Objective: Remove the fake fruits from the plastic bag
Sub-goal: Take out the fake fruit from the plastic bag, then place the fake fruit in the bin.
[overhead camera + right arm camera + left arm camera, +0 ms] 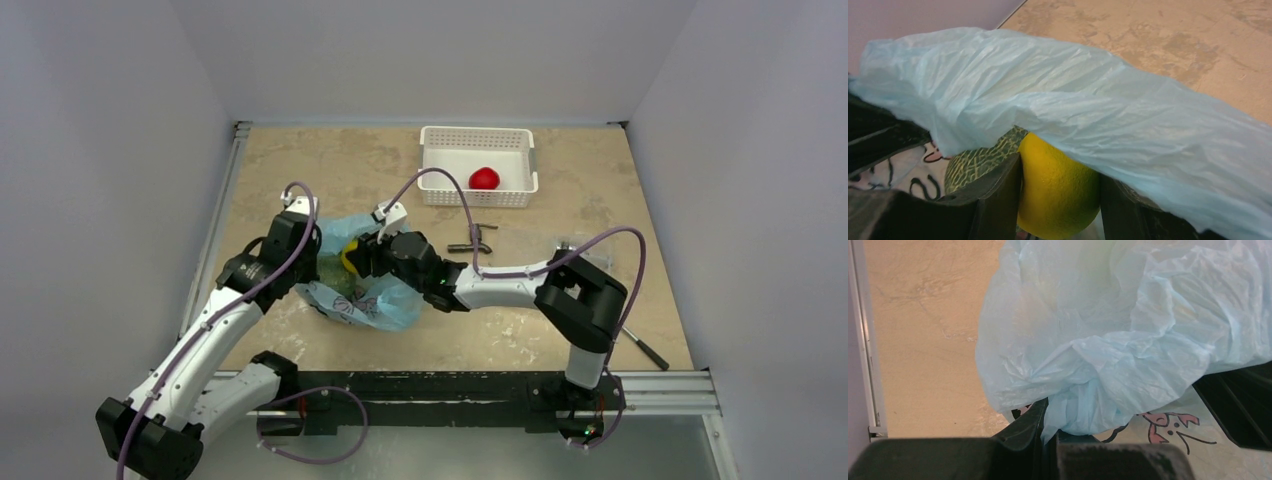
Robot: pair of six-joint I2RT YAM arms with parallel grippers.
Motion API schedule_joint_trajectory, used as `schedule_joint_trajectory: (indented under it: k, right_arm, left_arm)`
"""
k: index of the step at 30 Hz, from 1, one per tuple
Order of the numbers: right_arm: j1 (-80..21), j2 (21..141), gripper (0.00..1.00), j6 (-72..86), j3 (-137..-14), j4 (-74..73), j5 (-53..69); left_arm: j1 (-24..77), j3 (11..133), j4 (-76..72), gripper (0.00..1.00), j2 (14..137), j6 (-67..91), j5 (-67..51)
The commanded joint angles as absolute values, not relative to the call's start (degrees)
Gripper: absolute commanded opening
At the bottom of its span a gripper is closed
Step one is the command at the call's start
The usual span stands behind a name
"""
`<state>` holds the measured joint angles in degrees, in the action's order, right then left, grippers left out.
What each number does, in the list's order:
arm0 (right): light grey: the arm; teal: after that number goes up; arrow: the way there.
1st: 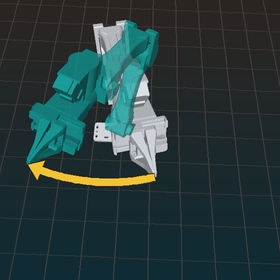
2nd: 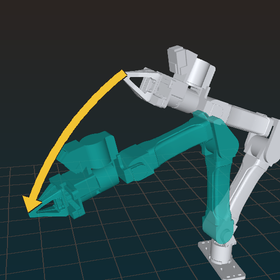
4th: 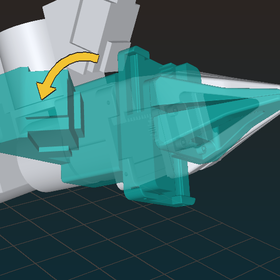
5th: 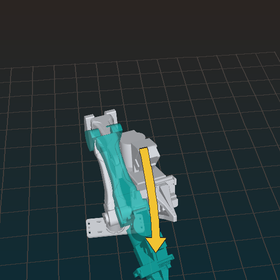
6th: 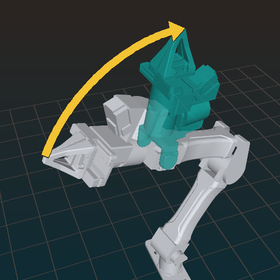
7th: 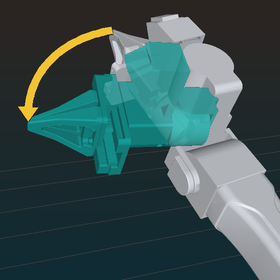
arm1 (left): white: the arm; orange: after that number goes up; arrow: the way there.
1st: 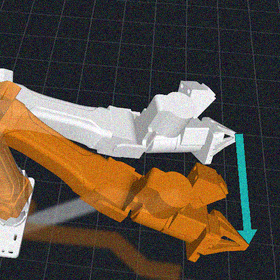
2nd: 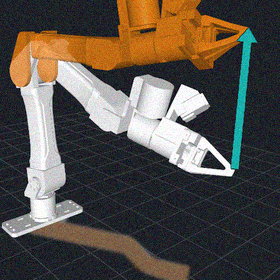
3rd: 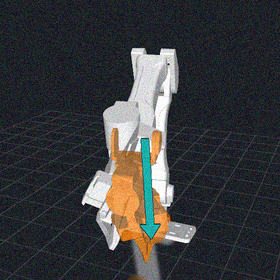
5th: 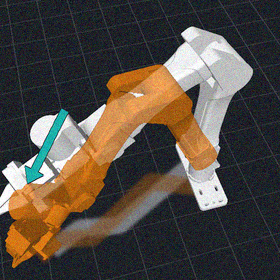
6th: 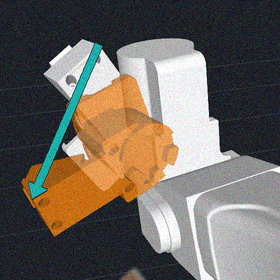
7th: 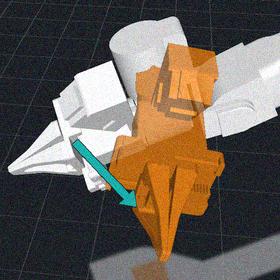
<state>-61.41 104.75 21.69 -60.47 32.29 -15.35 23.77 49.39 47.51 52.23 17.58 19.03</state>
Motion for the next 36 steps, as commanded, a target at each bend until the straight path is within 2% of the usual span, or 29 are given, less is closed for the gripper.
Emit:
schedule_joint_trajectory:
  k: [1,8,14,20,28,36]
  right_arm:
    - [-63.3,100.4,0.03,25.8,-57.3,34.1,-9.6]
    - [-63.1,95.2,0.02,28.1,-55.0,32.3,-6.6]
    - [-62.4,91.6,0.00,23.9,-62.5,22.2,-12.7]
    - [-57.3,86.3,0.02,24.8,-64.4,21.6,-16.6]
    - [-47.5,85.7,0.04,20.9,-65.4,21.7,-28.5]
    - [-38.0,93.8,0.05,10.7,-70.8,13.7,-44.6]
  left_arm:
    - [23.7,51.8,47.3,0.00,51.0,18.5,21.9]
    - [23.7,51.5,46.9,0.00,51.2,17.8,19.9]
    - [23.7,52.1,47.3,0.00,54.1,17.1,16.0]
    - [23.7,51.9,46.9,0.00,53.5,17.1,16.0]
    - [23.7,51.9,46.9,0.00,54.0,17.1,16.0]
    - [23.7,52.1,46.7,0.00,54.9,17.0,15.6]
